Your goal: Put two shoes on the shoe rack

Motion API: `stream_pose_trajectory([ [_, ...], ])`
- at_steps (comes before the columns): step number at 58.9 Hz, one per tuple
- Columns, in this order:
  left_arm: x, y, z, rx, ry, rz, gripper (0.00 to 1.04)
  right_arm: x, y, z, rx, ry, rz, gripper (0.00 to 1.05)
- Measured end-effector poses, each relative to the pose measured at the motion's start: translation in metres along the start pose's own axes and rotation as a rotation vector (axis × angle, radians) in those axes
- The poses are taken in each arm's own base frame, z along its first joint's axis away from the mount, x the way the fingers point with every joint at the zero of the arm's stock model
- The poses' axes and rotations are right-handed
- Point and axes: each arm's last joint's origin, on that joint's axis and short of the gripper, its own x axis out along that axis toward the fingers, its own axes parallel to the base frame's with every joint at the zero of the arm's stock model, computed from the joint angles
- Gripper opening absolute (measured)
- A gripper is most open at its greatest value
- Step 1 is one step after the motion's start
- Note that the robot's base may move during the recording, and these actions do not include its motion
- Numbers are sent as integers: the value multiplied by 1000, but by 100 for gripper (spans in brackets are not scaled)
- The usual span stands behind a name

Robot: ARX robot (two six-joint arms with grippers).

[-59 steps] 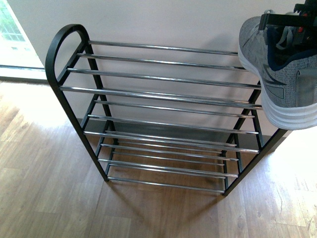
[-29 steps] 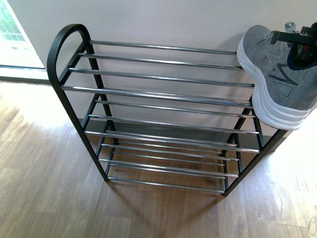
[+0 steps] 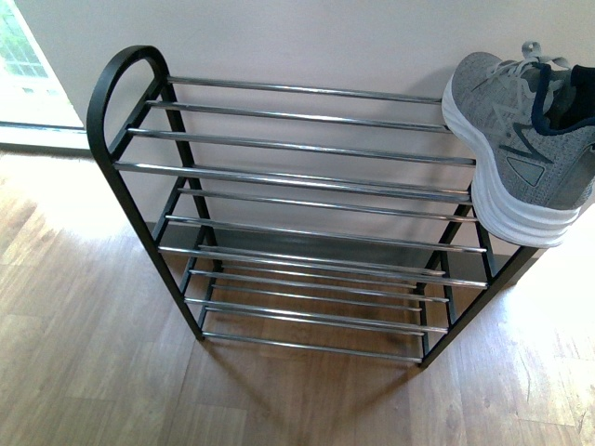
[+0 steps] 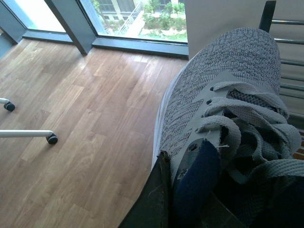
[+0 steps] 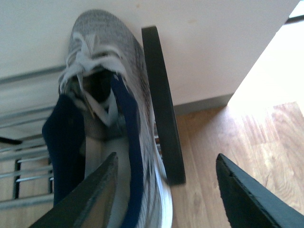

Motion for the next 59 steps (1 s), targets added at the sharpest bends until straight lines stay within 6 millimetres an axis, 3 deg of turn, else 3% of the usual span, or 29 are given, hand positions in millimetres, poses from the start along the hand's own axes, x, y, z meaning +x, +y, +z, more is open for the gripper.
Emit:
stream_pose_trajectory([
  [6,0,0,0,0,0,0,1,-38,-40,1,-20,-47,-90,95],
  [9,0,0,0,0,0,0,1,-40,-47,2,-58,-225,50,87],
  [13,0,0,0,0,0,0,1,-45,-47,-14,-147,-435,219,73],
  [18,0,0,0,0,1,-3,1,-61,-47,-29,-204,-607,254,52],
  [24,0,0,0,1,1,0,1,-73,-45,-42,-207,-637,231,29],
  [34,0,0,0,1,1,0,1,-81,-46,-59,-226,-623,248,3],
  [59,0,0,0,1,1,0,1,-95,-57,-87,-227,-637,246,1],
])
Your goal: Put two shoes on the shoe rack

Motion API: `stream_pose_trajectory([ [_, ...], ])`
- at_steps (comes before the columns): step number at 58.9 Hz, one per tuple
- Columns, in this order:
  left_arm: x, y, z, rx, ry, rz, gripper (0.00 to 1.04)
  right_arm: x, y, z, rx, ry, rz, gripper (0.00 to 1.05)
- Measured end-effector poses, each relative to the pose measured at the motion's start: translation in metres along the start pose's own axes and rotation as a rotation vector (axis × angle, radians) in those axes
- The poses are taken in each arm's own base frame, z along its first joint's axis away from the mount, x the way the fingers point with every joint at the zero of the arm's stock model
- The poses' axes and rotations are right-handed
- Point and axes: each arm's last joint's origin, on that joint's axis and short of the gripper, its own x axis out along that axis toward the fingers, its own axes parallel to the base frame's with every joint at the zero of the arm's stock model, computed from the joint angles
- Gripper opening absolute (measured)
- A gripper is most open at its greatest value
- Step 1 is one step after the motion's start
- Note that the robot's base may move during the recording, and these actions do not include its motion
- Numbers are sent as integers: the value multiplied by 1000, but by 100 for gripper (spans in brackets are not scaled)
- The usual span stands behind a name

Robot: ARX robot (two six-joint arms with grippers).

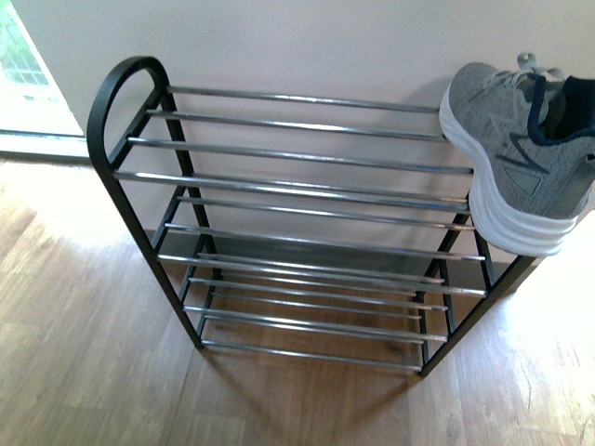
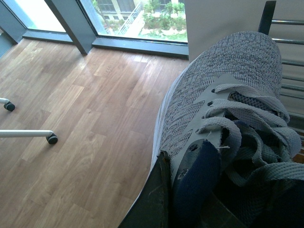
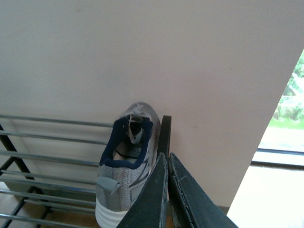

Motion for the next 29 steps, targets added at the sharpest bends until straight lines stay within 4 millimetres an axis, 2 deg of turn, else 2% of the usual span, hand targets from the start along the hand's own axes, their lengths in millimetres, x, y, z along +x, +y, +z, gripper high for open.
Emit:
stream_pose_trajectory([
  [29,0,0,0,0,0,0,1,-18,0,6,0,-16,-1,1],
])
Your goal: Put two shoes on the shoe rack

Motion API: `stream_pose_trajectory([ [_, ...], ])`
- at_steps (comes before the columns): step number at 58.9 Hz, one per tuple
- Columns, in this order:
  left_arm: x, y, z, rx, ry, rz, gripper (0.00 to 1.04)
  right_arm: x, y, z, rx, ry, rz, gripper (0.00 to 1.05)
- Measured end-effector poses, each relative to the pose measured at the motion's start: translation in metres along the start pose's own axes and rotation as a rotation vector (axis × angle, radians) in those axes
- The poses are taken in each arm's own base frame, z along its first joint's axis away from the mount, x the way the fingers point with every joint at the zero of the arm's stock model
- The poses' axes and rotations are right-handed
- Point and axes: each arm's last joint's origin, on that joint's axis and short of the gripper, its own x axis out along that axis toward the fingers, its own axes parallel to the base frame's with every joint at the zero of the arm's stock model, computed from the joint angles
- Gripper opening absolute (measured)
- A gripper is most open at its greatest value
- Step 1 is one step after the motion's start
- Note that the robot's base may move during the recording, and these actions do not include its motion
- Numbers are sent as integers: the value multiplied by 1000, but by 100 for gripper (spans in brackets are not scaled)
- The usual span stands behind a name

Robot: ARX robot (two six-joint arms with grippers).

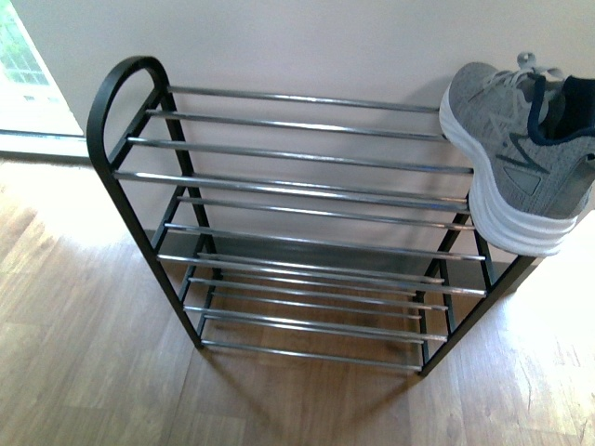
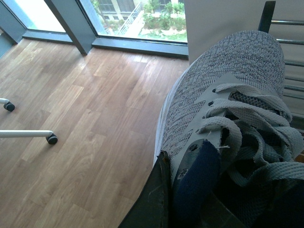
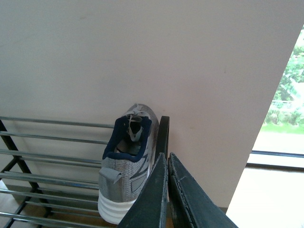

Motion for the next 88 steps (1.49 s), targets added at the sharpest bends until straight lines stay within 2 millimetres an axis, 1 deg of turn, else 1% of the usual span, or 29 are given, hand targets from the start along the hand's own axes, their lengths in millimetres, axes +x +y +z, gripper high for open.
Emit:
stream_pose_trajectory([
  [18,0,0,0,0,0,0,1,-11,0,2,0,-6,0,1],
  [32,0,0,0,0,0,0,1,-16,0,1,0,-6,0,2],
  [43,0,0,0,0,0,0,1,-17,0,2,0,-10,0,31],
  [45,0,0,0,0,0,0,1,-17,0,2,0,-11,0,40],
  [51,0,0,0,0,0,0,1,-17,0,2,0,-11,0,56],
  [53,0,0,0,0,0,0,1,-17,0,2,0,-11,0,63],
  [56,0,0,0,0,0,0,1,-17,0,2,0,-11,0,70],
  [58,0,0,0,0,0,0,1,-17,0,2,0,-11,0,77],
  [60,0,0,0,0,0,0,1,-17,0,2,2,-10,0,81],
  [63,0,0,0,0,0,0,1,-17,0,1,1,-8,0,74],
  [73,0,0,0,0,0,0,1,-20,0,1,0,-5,0,46],
  [80,0,0,0,0,0,0,1,-28,0,-3,0,24,0,29],
  [84,0,0,0,0,0,0,1,-30,0,-2,0,0,2,15],
  [88,0,0,0,0,0,0,1,-30,0,-2,0,2,2,4],
])
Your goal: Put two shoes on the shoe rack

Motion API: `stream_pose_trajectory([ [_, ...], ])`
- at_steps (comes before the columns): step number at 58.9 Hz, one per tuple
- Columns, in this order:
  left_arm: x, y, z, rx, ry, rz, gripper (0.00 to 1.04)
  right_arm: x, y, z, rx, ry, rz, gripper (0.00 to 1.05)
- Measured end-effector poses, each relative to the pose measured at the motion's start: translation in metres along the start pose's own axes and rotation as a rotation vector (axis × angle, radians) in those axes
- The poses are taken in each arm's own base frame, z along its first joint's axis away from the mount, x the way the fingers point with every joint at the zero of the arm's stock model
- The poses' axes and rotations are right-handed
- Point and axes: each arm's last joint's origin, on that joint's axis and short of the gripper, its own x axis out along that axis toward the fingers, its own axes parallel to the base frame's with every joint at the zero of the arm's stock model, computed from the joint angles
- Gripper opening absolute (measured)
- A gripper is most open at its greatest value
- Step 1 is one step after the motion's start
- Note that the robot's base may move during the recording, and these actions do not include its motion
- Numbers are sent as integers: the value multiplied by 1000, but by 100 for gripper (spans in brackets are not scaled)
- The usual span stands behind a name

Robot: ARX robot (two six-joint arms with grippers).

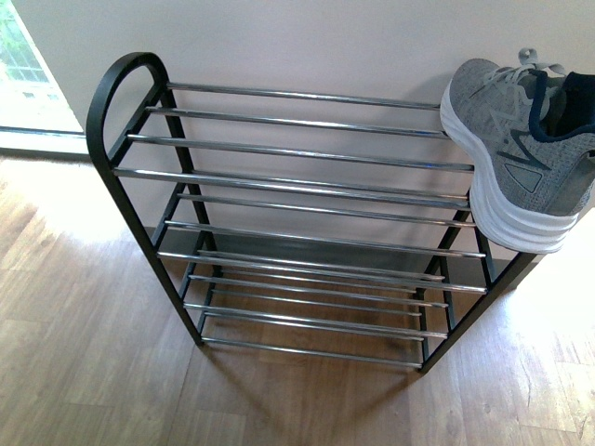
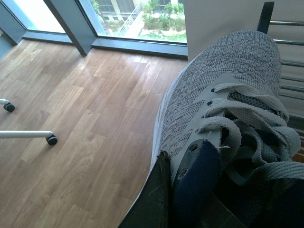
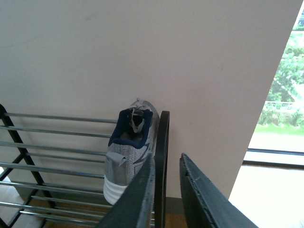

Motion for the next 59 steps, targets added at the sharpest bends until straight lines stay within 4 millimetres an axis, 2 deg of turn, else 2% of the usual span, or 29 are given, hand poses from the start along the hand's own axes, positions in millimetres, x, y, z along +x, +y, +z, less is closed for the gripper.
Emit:
stream_pose_trajectory([
  [1,0,0,0,0,0,0,1,0,0,0,-2,0,0,1],
  [14,0,0,0,0,0,0,1,0,0,0,-1,-3,0,2],
  [48,0,0,0,0,-2,8,1,0,0,0,-1,-3,4,95],
  [54,0,-2,2,-56,-64,40,1,0,0,0,0,-3,-4,95],
  [59,-1,-14,14,-163,-110,34,1,0,0,0,0,-3,-5,96],
])
